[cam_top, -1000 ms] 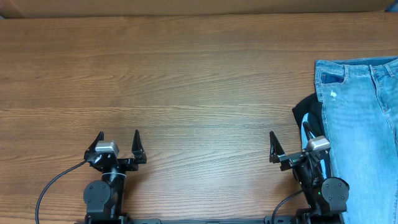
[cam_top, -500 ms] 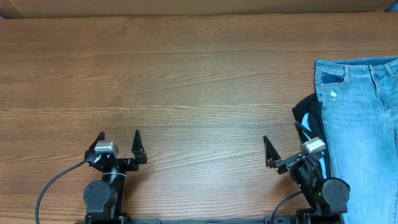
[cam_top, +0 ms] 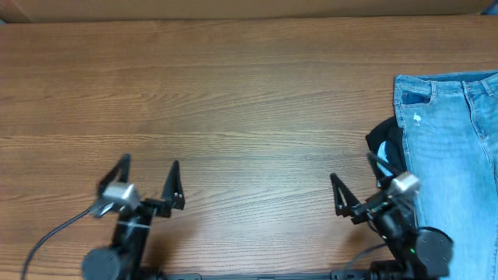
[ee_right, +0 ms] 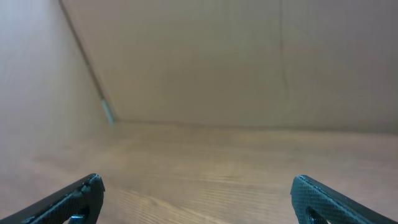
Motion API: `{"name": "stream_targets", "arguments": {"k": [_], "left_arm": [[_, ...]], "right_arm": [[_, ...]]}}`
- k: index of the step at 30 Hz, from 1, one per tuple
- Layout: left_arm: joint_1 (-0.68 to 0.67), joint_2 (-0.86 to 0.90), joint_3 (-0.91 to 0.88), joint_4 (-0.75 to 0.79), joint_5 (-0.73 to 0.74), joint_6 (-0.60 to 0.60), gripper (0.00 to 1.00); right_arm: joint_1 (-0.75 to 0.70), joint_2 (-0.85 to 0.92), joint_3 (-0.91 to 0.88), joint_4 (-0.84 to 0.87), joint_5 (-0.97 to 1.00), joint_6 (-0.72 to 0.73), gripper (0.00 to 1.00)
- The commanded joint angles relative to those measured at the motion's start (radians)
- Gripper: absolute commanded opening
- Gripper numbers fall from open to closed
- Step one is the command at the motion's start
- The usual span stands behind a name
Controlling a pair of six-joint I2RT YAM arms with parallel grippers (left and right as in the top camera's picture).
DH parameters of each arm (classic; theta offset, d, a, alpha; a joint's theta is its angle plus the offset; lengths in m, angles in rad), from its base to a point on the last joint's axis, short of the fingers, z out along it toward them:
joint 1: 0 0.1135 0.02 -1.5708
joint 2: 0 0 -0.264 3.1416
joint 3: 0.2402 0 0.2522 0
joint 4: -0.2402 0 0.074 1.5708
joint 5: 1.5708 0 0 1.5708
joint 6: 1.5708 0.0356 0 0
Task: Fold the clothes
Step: 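Reach the right gripper to the jeans waistband on the clothes pile and grasp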
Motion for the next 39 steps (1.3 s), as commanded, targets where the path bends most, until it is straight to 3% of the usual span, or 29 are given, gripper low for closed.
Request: {"name": "stream_targets", "arguments": {"k": [1, 6, 12, 18, 22, 29, 35, 39], "left_arm": [[-0.006, 0.089, 0.172, -0.068, -0.015, 0.016, 1.00], [-0.006, 0.309, 0.399, -0.238, 0.014, 0.012, 1.00], [-0.006, 0.676, 0.753, -0.612, 0.077, 0.012, 1.00], [-0.006, 0.953, 0.927, -0.872, 0.091, 0.013, 1.00], [-0.006, 1.046, 0.927, -0.914, 0.152, 0.005, 1.00], [-0.006, 1.134, 0.927, -0.928, 0.184, 0.005, 1.00], [-0.006, 1.146, 0.927, -0.927, 0.184, 0.005, 1.00], [-0.006, 1.146, 0.927, -0.927, 0.184, 0.005, 1.00]], "right_arm": [[0.004, 0.057, 0.157, -0.077, 0.087, 0.017, 1.00], [0.004, 0.269, 0.370, -0.295, 0.116, 0.010, 1.00], [0.004, 0.657, 0.687, -0.606, 0.115, -0.039, 1.00], [0.004, 0.992, 0.896, -0.829, -0.010, -0.026, 1.00], [-0.002, 1.107, 0.899, -0.822, 0.009, -0.018, 1.00], [-0.108, 1.258, 0.899, -0.716, 0.284, 0.181, 1.00], [-0.215, 1.369, 0.899, -0.623, 0.348, 0.235, 1.00], [-0.289, 1.444, 0.899, -0.567, 0.365, 0.290, 0.94]]}}
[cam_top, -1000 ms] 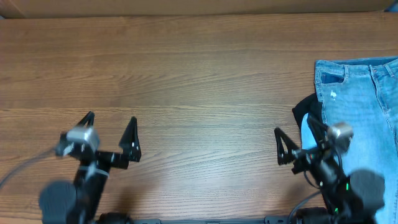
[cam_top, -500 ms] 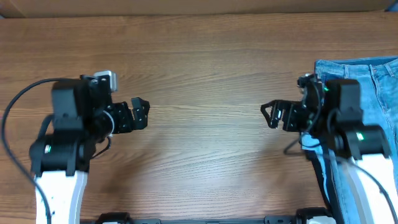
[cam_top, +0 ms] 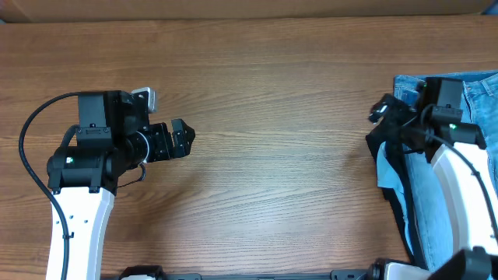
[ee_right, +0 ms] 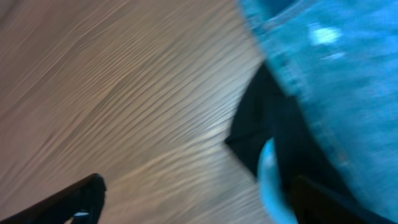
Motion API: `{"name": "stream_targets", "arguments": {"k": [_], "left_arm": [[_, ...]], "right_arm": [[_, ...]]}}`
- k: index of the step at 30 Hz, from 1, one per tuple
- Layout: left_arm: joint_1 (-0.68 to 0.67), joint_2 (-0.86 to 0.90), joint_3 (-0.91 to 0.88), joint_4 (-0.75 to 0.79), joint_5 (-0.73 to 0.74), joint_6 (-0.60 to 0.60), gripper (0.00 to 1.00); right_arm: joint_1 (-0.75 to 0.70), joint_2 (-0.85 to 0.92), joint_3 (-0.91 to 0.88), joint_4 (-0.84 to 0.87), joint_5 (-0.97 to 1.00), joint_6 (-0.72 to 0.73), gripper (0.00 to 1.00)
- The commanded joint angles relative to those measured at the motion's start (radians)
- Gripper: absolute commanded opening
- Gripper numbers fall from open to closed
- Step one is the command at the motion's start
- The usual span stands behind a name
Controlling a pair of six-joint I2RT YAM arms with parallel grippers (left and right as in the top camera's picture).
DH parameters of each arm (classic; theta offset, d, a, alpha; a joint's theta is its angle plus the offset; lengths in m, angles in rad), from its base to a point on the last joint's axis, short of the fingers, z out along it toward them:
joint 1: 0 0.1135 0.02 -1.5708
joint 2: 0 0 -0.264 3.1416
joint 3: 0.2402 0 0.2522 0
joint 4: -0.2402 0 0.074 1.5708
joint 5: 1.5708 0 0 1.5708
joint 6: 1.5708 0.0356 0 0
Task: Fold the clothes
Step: 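Reach the right gripper to the jeans waistband on the clothes pile and grasp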
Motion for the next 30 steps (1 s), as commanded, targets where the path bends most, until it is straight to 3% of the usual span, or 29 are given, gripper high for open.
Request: {"name": "stream_targets", "arguments": {"k": [1, 13, 18, 30], "left_arm": [[-0.006, 0.004, 0.023, 0.002, 0.021, 0.002, 1.00], [-0.006, 0.009, 0.023, 0.008, -0.027, 0.013, 1.00], [-0.006, 0.009, 0.023, 0.009, -0.028, 0.013, 1.00], [-0.006, 0.010, 0.023, 0.009, -0.027, 0.013, 1.00]], "right_arm": [[-0.063, 0.061, 0.026, 0.054, 0.056, 0.074, 0.93], [-0.091, 0.269, 0.026, 0.306, 0.105, 0.058, 0.83], [-0.091, 0.371, 0.026, 0.381, 0.207, 0.055, 0.83], [-0.091, 0.460, 0.025, 0.435, 0.320, -0.136, 0.86]]}}
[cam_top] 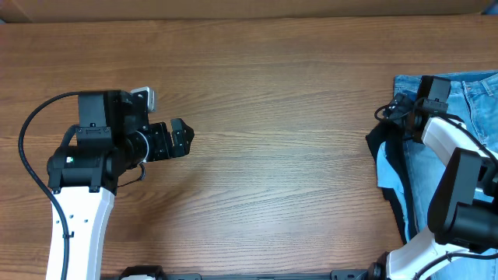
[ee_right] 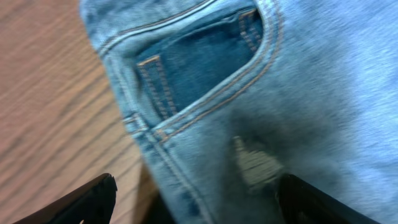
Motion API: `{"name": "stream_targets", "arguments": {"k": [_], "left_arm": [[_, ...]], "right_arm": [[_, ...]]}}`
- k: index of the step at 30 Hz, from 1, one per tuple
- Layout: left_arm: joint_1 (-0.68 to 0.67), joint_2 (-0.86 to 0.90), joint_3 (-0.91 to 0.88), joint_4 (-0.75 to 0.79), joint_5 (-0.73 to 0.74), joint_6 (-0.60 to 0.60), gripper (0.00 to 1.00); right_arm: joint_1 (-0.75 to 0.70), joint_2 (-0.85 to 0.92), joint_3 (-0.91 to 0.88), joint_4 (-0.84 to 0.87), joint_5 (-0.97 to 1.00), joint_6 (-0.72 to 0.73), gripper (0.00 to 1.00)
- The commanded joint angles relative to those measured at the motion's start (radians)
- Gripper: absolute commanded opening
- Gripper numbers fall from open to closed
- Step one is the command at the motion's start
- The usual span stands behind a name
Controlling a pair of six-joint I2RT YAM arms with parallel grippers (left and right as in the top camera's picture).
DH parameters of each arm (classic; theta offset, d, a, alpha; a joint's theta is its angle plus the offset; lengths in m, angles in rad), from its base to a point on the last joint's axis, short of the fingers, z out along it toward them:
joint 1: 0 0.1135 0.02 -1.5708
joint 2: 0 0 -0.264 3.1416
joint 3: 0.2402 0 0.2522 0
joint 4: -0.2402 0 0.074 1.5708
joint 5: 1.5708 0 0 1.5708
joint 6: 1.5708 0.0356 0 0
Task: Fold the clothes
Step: 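Reach the right gripper to the jeans waistband on the clothes pile and grasp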
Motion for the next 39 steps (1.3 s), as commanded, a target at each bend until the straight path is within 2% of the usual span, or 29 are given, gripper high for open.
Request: {"name": "stream_targets", "arguments": {"k": [1, 7, 10, 14, 17, 19, 23, 26, 29, 34, 36, 39], "left_arm": [[-0.006, 0.008, 0.023, 0.005, -0.009, 0.013, 1.00], [-0.006, 0.008, 0.023, 0.005, -0.003, 0.013, 1.00], [-0.006, 0.008, 0.023, 0.005, -0.003, 0.012, 1.00], [-0.006, 0.008, 0.023, 0.004, 0.005, 0.012, 1.00], [-0.006, 0.008, 0.023, 0.005, 0.004, 0.013, 1.00], [-0.006, 0.008, 0.023, 0.005, 0.004, 0.013, 1.00], [-0.006, 0.008, 0.023, 0.004, 0.005, 0.012, 1.00], [-0.006, 0.008, 0.023, 0.004, 0.005, 0.012, 1.00], [-0.006, 0.008, 0.023, 0.002, 0.005, 0.012, 1.00], [-0.006, 0.008, 0.023, 0.000, 0.005, 0.013, 1.00], [-0.006, 0.008, 0.023, 0.001, 0.004, 0.012, 1.00], [-0.006, 0.008, 0.023, 0.001, 0.005, 0.012, 1.00]], "right_arm": [[-0.001, 0.026, 0.024, -0.008, 0.093, -0.078, 0.84], [0.000, 0.076, 0.024, -0.039, 0.094, -0.132, 0.72], [0.005, 0.084, 0.024, -0.039, 0.101, -0.132, 0.70], [0.025, 0.084, 0.024, -0.038, 0.119, -0.152, 0.72], [0.071, 0.083, 0.026, -0.024, 0.044, -0.292, 0.83], [0.103, 0.083, 0.027, -0.013, 0.071, -0.319, 0.83], [0.137, 0.085, 0.027, -0.001, 0.175, -0.306, 0.84], [0.133, 0.085, 0.027, -0.001, 0.271, -0.233, 0.84], [0.106, 0.085, 0.027, -0.009, 0.288, -0.191, 0.82], [0.064, 0.085, 0.027, -0.027, 0.265, -0.190, 0.71], [0.064, 0.085, 0.027, -0.027, 0.266, -0.190, 0.58], [0.071, 0.084, 0.039, -0.036, 0.265, -0.189, 0.30]]}}
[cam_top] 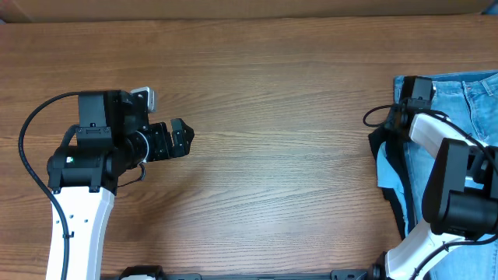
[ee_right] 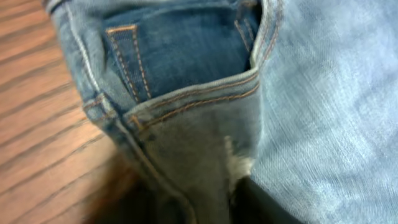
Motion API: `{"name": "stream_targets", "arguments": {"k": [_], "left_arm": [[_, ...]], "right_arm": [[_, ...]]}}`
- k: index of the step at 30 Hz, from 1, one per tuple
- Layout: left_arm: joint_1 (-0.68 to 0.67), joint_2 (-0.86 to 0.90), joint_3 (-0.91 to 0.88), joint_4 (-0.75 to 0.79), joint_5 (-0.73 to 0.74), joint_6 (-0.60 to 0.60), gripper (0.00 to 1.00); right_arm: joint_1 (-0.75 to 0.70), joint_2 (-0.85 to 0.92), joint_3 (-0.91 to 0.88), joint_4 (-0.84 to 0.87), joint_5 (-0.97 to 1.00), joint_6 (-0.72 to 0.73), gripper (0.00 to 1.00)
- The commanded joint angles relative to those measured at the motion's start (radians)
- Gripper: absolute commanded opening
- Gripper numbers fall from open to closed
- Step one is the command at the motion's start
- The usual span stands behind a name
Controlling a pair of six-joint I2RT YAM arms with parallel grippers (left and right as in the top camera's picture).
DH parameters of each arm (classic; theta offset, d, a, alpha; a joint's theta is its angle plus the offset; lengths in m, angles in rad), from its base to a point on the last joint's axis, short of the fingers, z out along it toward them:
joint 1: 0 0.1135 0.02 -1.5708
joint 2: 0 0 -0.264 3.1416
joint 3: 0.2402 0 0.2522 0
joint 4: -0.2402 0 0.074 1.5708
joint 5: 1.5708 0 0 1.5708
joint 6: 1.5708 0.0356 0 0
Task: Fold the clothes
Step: 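Reach the right gripper to the jeans waistband on the clothes pile and grasp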
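Observation:
Light blue jeans [cam_top: 459, 155] lie flat at the table's right edge, waistband toward the far side. In the right wrist view their front pocket [ee_right: 180, 50] fills the frame. My right gripper [cam_top: 402, 109] sits at the waistband's left corner, shut on a pinched fold of denim [ee_right: 205, 205]; one dark finger [ee_right: 261, 205] shows at the bottom. A black garment [cam_top: 380, 144] with a light blue patch [cam_top: 385, 167] pokes out from under the jeans' left edge. My left gripper [cam_top: 179, 136] hovers open over bare wood at the left, far from the clothes.
The wooden table [cam_top: 272, 93] spreads between the two arms. A cardboard wall [cam_top: 233, 8] runs along its far edge. The left arm's black cable [cam_top: 27, 132] loops out on the left side.
My right gripper was open over the jeans' pocket corner; now its fingers are drawn together on the denim there. The left arm has not moved.
Both grippers first stood open at the table's near edge. Then the left arm was out over the left side, where it has stayed, and the right gripper was by the black garment. Later the right hung open over the jeans' pocket, and now grips the denim.

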Motion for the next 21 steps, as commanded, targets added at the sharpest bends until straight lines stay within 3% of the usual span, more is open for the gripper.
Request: {"name": "stream_targets", "arguments": {"k": [1, 3, 7, 13, 14, 16, 17, 21], "left_arm": [[-0.006, 0.008, 0.023, 0.002, 0.004, 0.012, 1.00], [-0.006, 0.008, 0.023, 0.000, 0.004, 0.012, 1.00], [-0.006, 0.008, 0.023, -0.009, 0.004, 0.012, 1.00], [-0.006, 0.008, 0.023, -0.025, 0.004, 0.012, 1.00], [-0.006, 0.008, 0.023, -0.025, 0.004, 0.012, 1.00], [-0.006, 0.008, 0.023, -0.025, 0.004, 0.012, 1.00], [-0.006, 0.008, 0.023, -0.025, 0.004, 0.012, 1.00], [-0.006, 0.008, 0.023, -0.029, 0.004, 0.012, 1.00]], "right_arm": [[0.005, 0.014, 0.031, -0.014, 0.024, 0.010, 0.21], [0.007, 0.008, 0.061, -0.039, 0.025, 0.026, 0.05], [0.005, -0.027, 0.165, -0.122, 0.020, 0.112, 0.04], [0.001, -0.072, 0.328, -0.238, 0.002, 0.113, 0.28], [0.001, -0.072, 0.349, -0.264, -0.005, 0.113, 0.26], [0.001, -0.072, 0.357, -0.280, -0.013, 0.110, 0.08], [0.001, -0.072, 0.356, -0.290, -0.016, 0.110, 0.04], [0.001, -0.072, 0.350, -0.320, -0.017, 0.110, 0.04]]}}
